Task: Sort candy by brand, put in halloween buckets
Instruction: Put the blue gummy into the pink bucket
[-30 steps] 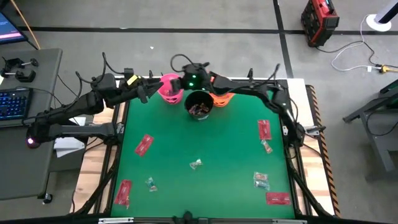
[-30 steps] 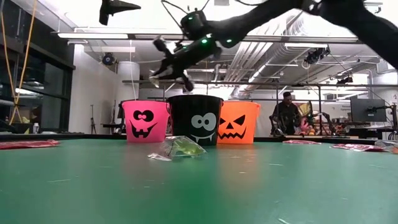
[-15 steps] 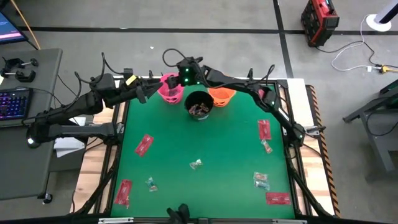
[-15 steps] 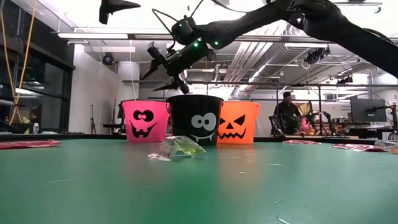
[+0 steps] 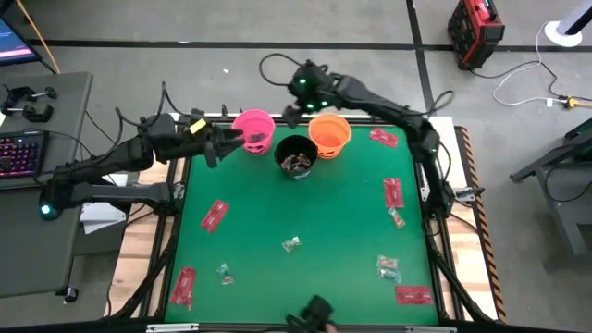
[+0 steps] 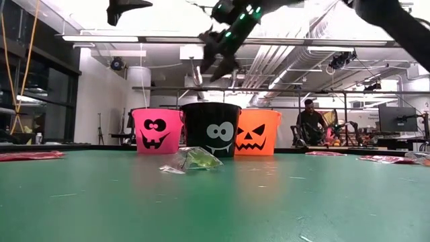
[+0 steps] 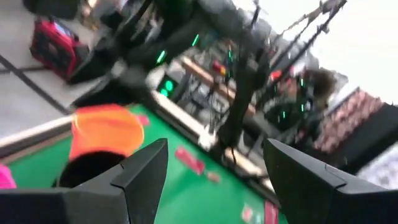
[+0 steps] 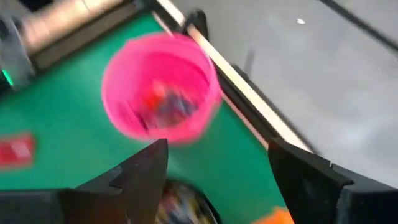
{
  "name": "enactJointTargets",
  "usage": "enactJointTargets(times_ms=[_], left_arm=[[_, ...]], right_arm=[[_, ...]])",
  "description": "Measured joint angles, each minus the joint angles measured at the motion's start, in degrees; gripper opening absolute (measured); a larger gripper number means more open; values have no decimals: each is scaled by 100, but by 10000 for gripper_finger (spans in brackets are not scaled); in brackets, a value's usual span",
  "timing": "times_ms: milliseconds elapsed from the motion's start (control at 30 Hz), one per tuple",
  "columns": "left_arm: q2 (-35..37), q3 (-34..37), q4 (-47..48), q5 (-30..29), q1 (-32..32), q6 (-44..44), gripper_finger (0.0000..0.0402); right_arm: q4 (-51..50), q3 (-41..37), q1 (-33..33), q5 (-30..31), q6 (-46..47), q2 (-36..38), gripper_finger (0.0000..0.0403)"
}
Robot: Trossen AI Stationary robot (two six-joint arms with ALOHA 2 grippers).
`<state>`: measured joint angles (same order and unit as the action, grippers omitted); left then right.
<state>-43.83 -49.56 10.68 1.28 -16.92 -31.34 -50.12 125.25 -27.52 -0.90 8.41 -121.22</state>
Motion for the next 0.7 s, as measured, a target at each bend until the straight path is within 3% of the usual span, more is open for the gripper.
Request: enactJointTargets(times_ms=[200,400,567,700], left_arm=[[-20,-2,1304,37,870,9,255],[-685,-2,3296,-89,2637,-21,255],[-1809,-2,3638,-93,4255,1752,255],[-2665,-2,3718,-165,5193,3059,255]], right_arm=[[-1162,-728,-50,695,-714,1127,267],[-777,-2808,-147,855,-308,2723,267],[-266,-4750,-128,882,579,4050,267],[-154,-5862,-44,799,1395,4918,267]])
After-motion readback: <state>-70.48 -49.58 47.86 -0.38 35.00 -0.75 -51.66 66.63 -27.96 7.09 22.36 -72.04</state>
